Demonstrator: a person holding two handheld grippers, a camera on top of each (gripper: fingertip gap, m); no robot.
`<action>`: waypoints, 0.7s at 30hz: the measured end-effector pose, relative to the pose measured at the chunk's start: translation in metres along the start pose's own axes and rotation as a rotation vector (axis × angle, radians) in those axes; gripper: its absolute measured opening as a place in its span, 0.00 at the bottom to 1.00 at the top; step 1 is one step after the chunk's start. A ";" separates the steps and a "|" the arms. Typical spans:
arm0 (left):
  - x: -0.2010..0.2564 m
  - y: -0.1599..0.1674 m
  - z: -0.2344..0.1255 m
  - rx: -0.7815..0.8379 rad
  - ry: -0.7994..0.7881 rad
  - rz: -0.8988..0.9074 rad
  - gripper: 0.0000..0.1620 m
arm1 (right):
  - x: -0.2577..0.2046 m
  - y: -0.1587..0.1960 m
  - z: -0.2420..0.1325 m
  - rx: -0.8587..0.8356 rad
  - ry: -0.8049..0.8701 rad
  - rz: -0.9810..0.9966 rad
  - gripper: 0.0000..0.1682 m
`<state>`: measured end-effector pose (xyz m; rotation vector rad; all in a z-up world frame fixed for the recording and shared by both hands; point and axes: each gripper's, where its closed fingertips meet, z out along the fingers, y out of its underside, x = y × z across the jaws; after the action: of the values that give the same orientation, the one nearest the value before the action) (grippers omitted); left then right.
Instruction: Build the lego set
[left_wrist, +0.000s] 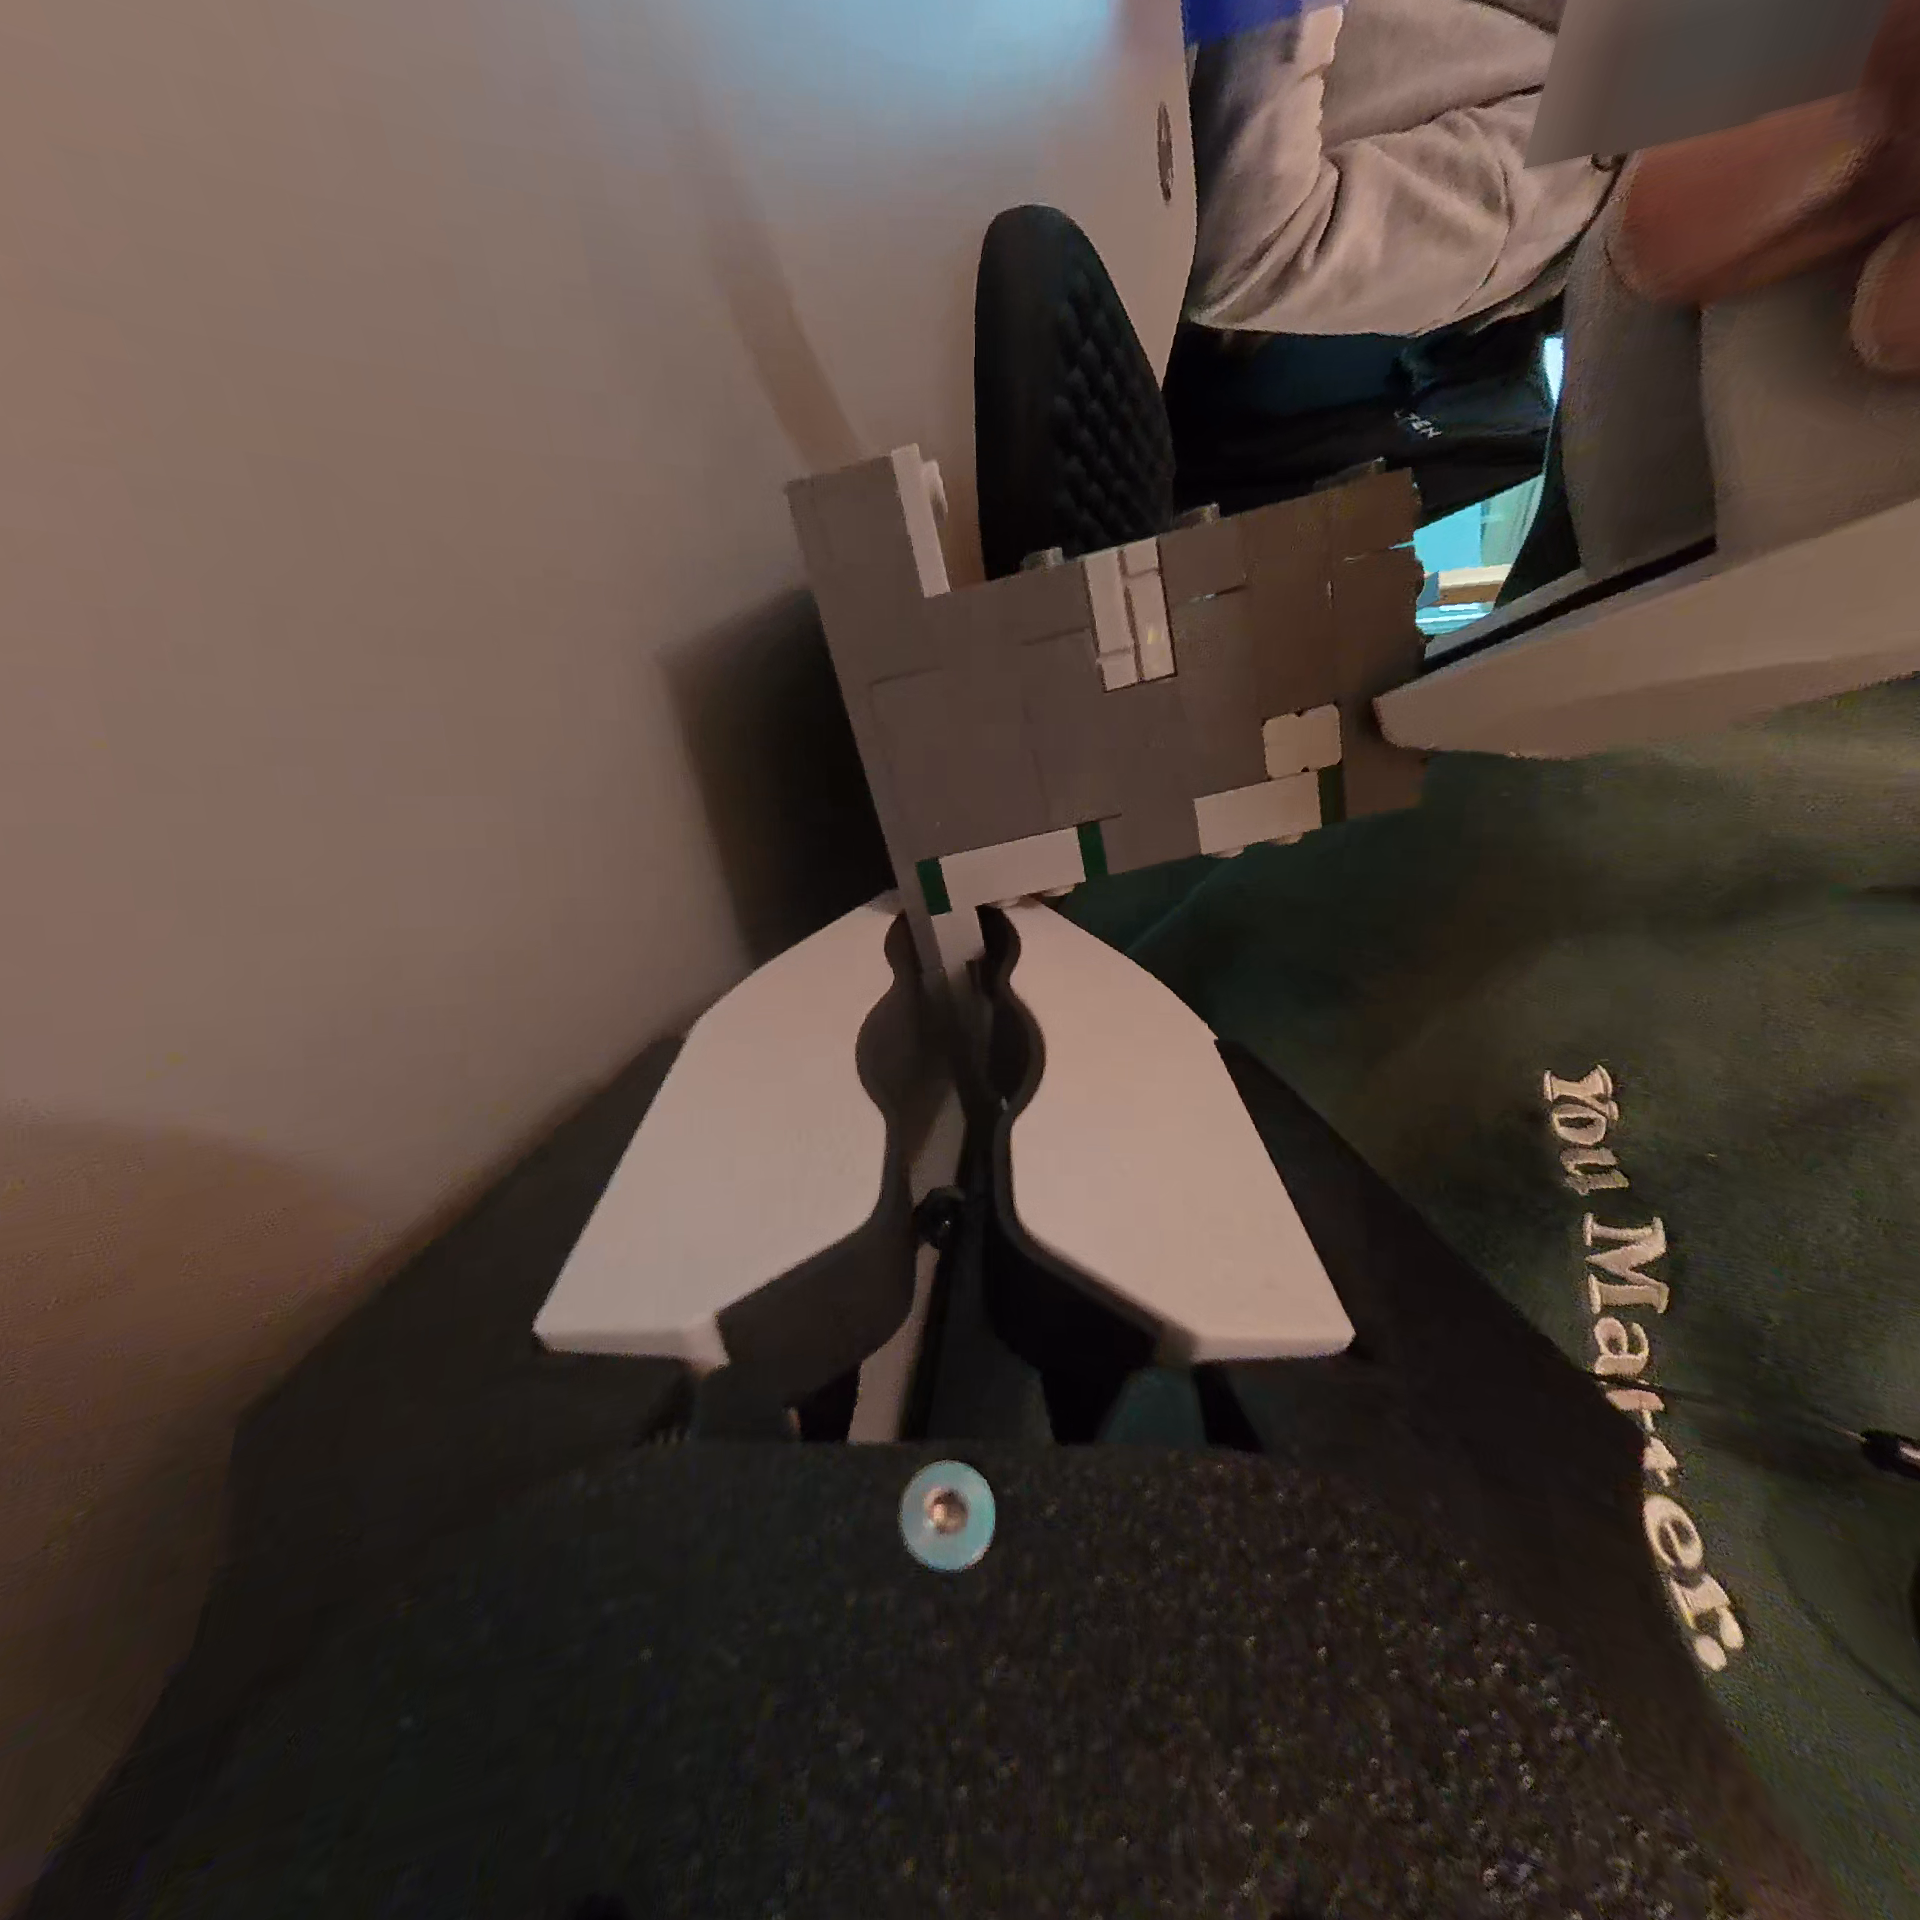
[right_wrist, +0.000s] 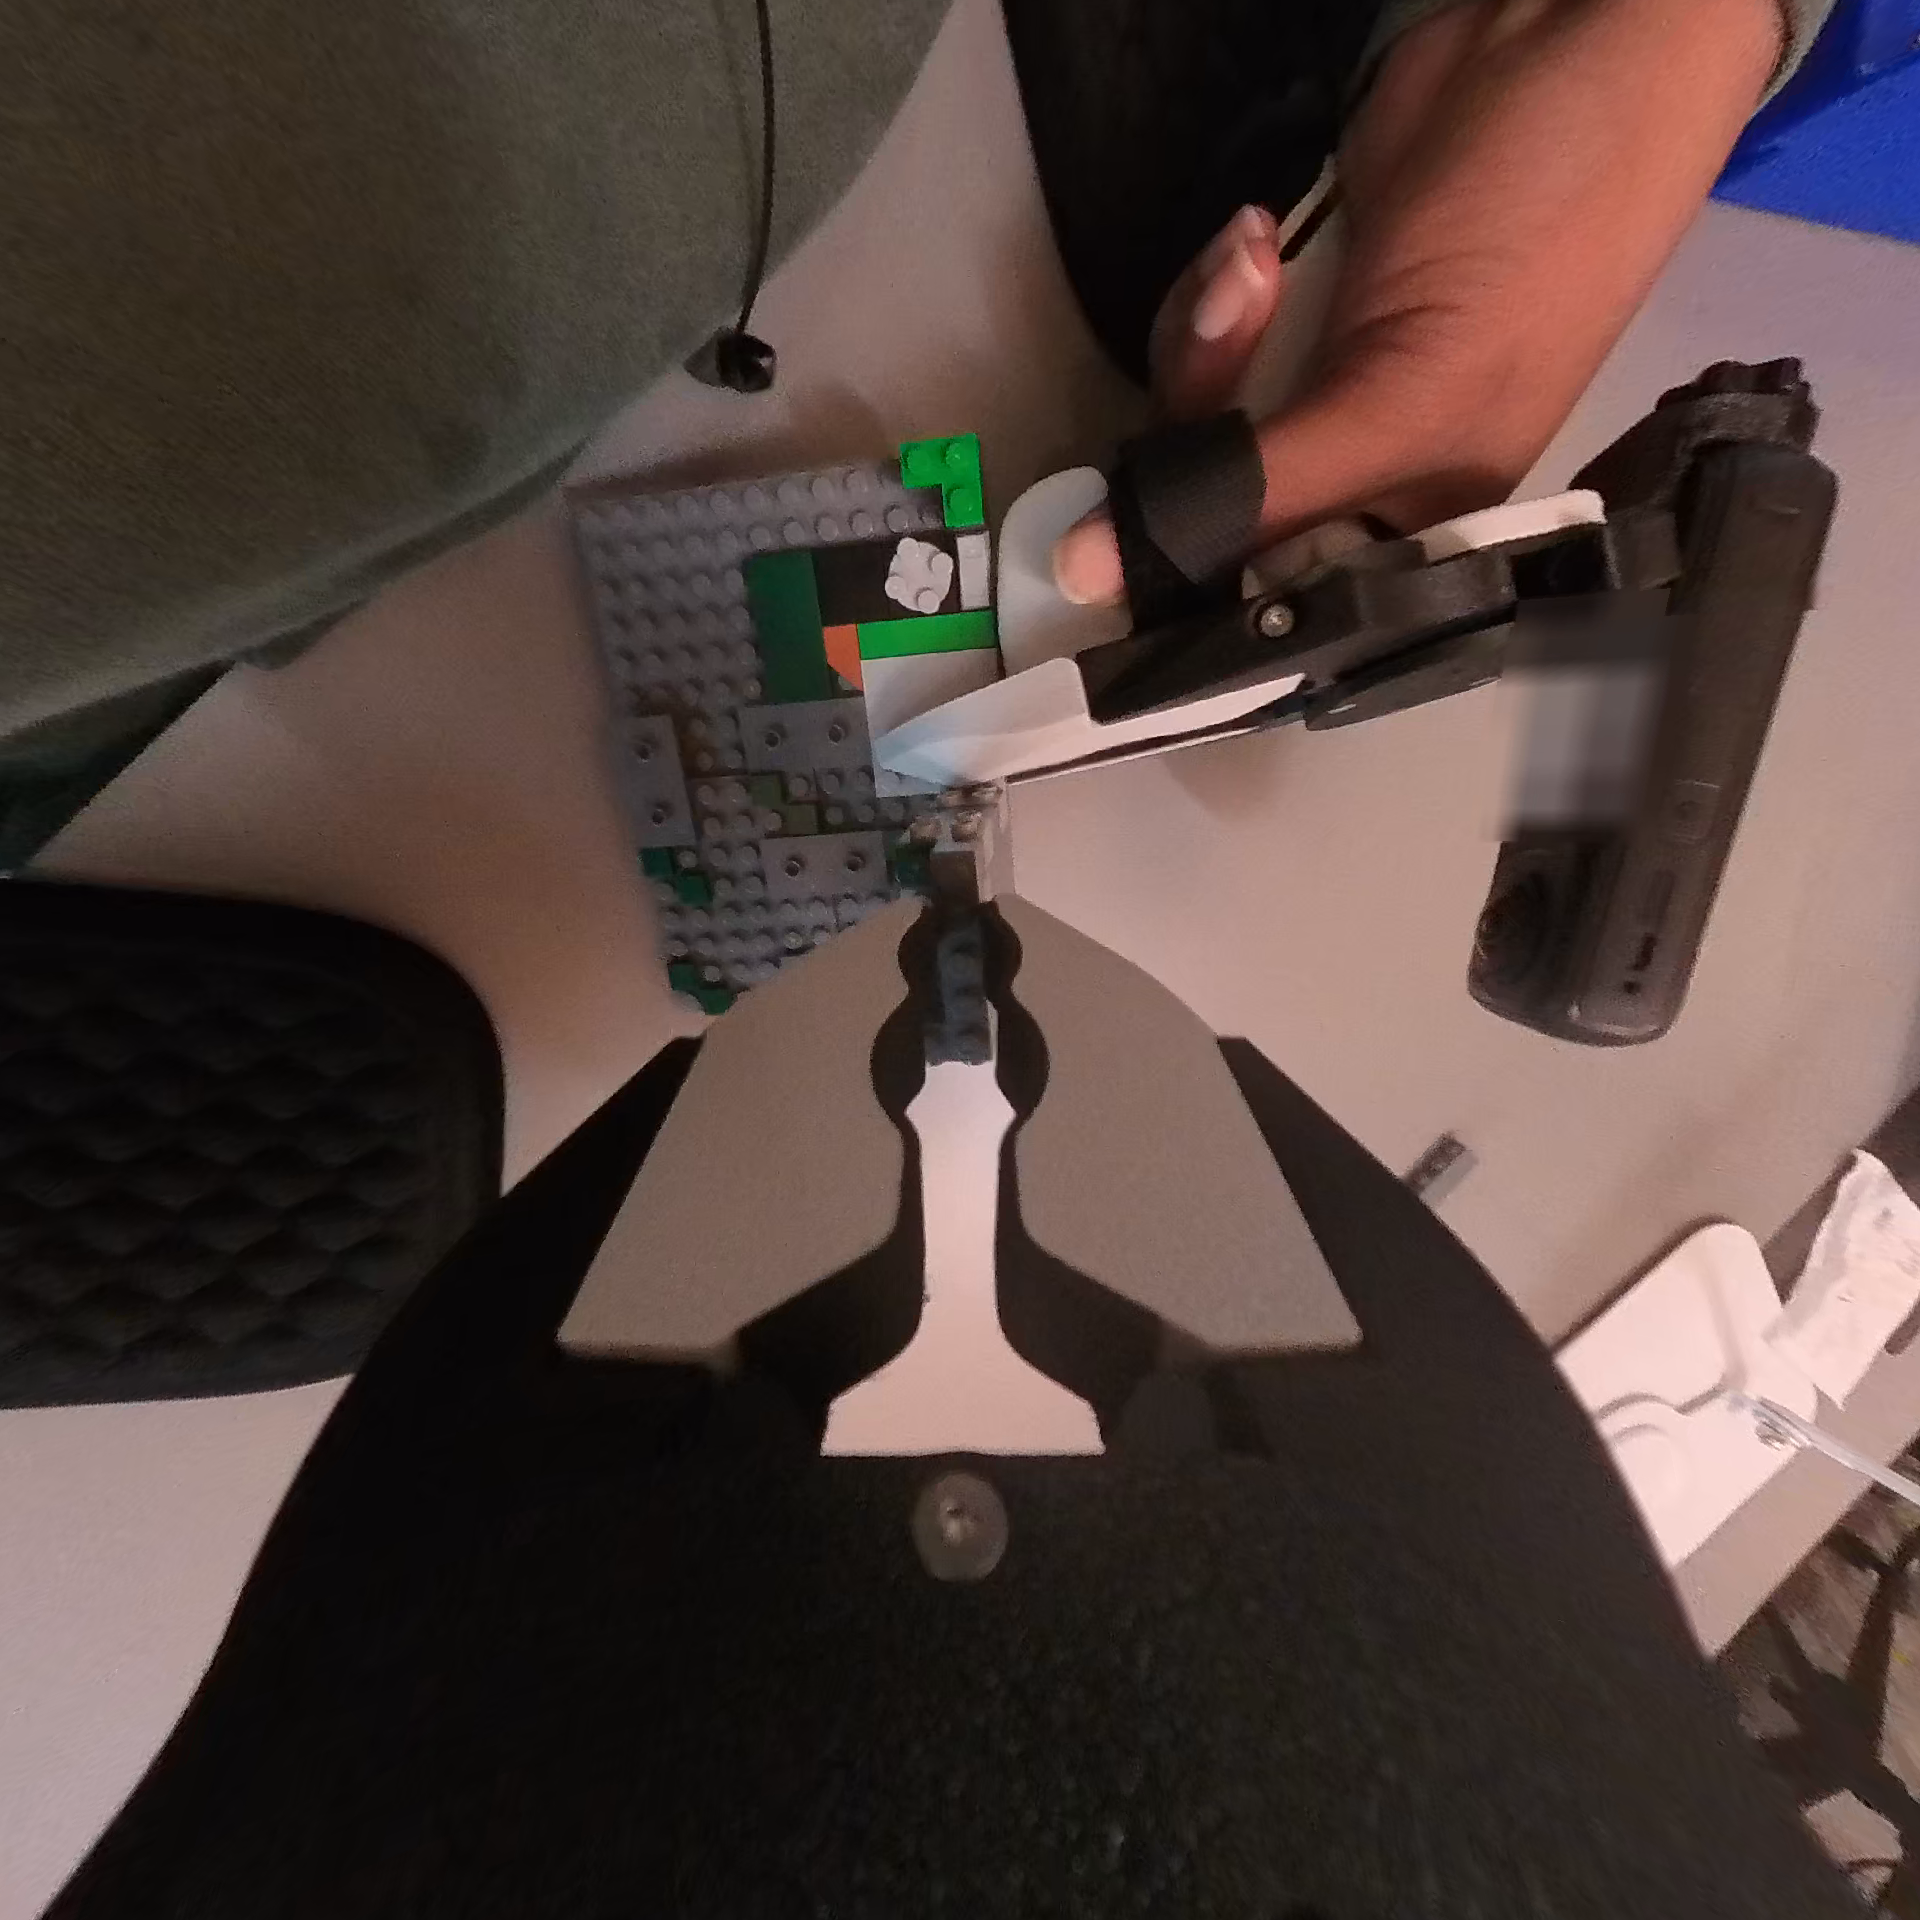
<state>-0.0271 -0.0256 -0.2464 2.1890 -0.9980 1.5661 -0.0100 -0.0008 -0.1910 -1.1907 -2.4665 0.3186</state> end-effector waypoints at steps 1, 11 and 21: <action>0.000 -0.001 -0.001 0.007 0.002 -0.004 0.06 | 0.002 0.001 0.000 -0.006 0.015 -0.002 0.07; 0.002 -0.007 -0.008 0.035 -0.011 0.004 0.06 | 0.011 0.002 -0.008 -0.036 0.101 -0.048 0.05; 0.015 -0.015 -0.014 0.068 -0.068 0.118 0.06 | 0.015 -0.001 -0.020 -0.063 0.135 -0.080 0.04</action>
<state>-0.0243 -0.0125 -0.2248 2.2805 -1.1296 1.6081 -0.0105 0.0112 -0.1686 -1.0965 -2.4144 0.1346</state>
